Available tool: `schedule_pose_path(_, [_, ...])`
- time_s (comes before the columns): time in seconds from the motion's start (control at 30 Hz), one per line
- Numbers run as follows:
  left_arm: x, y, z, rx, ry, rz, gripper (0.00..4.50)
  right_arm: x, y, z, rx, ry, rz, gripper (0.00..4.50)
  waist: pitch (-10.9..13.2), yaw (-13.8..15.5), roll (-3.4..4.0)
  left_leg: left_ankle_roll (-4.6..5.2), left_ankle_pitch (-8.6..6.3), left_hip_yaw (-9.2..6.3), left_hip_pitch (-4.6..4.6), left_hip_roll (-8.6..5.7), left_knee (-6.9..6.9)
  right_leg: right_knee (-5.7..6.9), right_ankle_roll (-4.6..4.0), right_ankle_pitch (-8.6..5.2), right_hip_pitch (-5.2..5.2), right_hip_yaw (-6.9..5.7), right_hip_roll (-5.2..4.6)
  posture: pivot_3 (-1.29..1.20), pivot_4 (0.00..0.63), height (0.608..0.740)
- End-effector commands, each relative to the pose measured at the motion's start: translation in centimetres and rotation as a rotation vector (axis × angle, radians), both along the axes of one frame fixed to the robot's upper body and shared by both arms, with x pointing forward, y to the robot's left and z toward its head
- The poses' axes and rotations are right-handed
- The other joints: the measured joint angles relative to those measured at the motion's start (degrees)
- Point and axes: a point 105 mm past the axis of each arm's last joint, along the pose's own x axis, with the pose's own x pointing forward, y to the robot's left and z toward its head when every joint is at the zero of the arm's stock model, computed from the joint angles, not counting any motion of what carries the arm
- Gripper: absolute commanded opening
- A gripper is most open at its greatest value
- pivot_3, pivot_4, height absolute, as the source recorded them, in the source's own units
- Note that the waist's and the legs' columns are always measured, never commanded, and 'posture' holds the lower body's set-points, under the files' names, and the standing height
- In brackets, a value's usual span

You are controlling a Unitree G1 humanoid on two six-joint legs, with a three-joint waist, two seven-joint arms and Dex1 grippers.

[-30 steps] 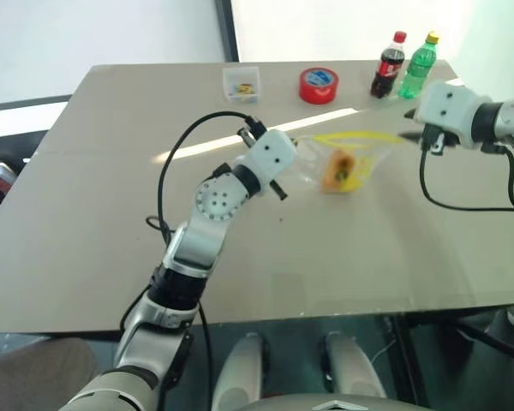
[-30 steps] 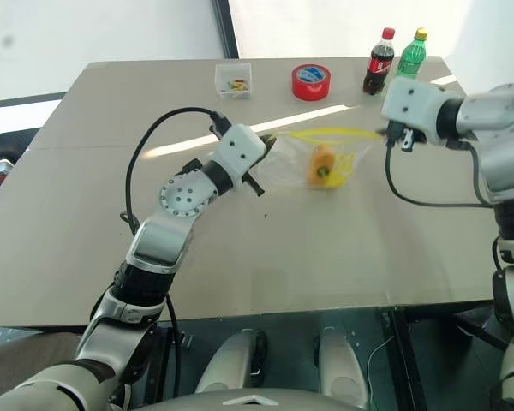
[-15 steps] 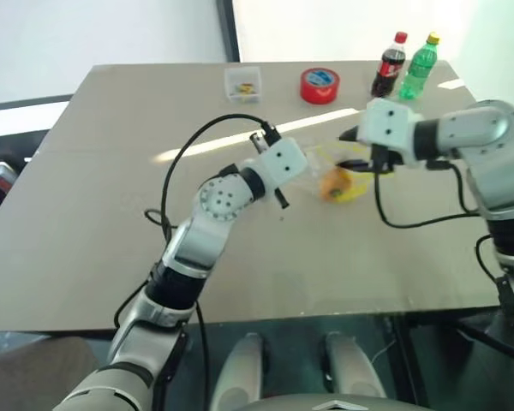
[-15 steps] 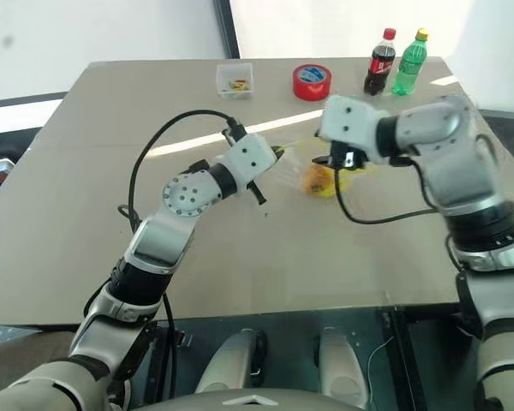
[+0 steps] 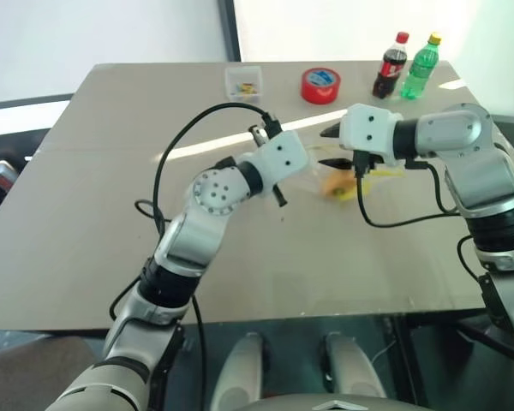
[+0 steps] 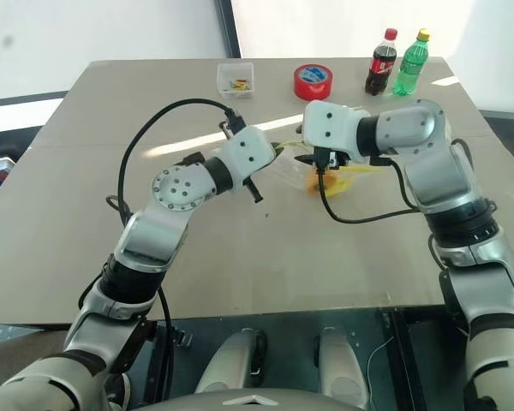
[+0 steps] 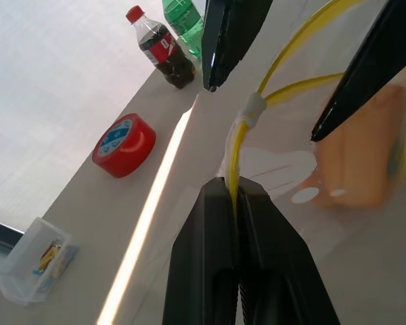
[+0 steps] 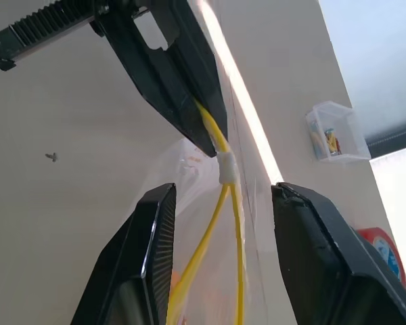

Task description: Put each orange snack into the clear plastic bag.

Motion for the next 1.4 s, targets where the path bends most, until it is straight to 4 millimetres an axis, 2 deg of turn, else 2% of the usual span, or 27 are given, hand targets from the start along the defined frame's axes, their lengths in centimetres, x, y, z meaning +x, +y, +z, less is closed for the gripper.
schedule_pose_path(0.03, [-0.9,-0.5,1.2,-0.002,-0.052,-0.031,0.0,-0.2,0.4,1.6,0.011,-0.069,0.018,1.51,0.0,0.01,0.0,0.0,0.0,0.0,0.0,0.0,0.0,0.0,0.0,0.0,0.0,0.0,0.0,0.0,0.15,0.74])
schedule_pose_path(0.07, [-0.9,-0.5,1.2,-0.004,-0.047,-0.03,0.0,-0.2,0.4,1.5,0.01,-0.069,0.02,1.37,0.0,0.02,0.0,0.0,0.0,0.0,0.0,0.0,0.0,0.0,0.0,0.0,0.0,0.0,0.0,0.0,0.15,0.74])
schedule_pose_path(0.17, [-0.9,-0.4,1.2,-0.009,-0.043,-0.03,0.0,-0.3,0.4,1.5,0.007,-0.07,0.024,0.27,0.0,0.02,0.0,0.0,0.0,0.0,0.0,0.0,0.0,0.0,0.0,0.0,0.0,0.0,0.0,0.0,0.15,0.74])
schedule_pose_path(0.83, [-0.9,-0.3,0.9,-0.016,-0.038,-0.03,0.0,-0.7,1.7,1.4,-0.001,-0.086,0.082,0.27,0.0,0.0,0.0,0.0,0.0,-0.01,0.0,0.0,0.0,0.01,0.0,0.0,0.0,0.0,0.0,0.0,0.15,0.74])
schedule_pose_path(1.07, [-0.9,-0.3,0.9,-0.014,-0.036,-0.025,0.0,-0.5,1.2,0.9,-0.046,-0.102,0.09,0.27,0.0,0.0,0.0,0.0,0.0,0.0,0.0,0.0,0.01,0.01,0.0,0.0,0.0,0.0,0.0,0.0,0.15,0.74])
schedule_pose_path(1.4, [-0.8,-0.1,0.7,-0.015,-0.033,-0.016,0.0,-0.3,1.6,1.3,-0.024,-0.126,0.083,0.27,0.0,-0.01,0.0,0.0,0.0,0.0,0.0,0.0,0.01,0.02,0.0,0.0,0.0,0.0,0.0,0.0,0.15,0.74])
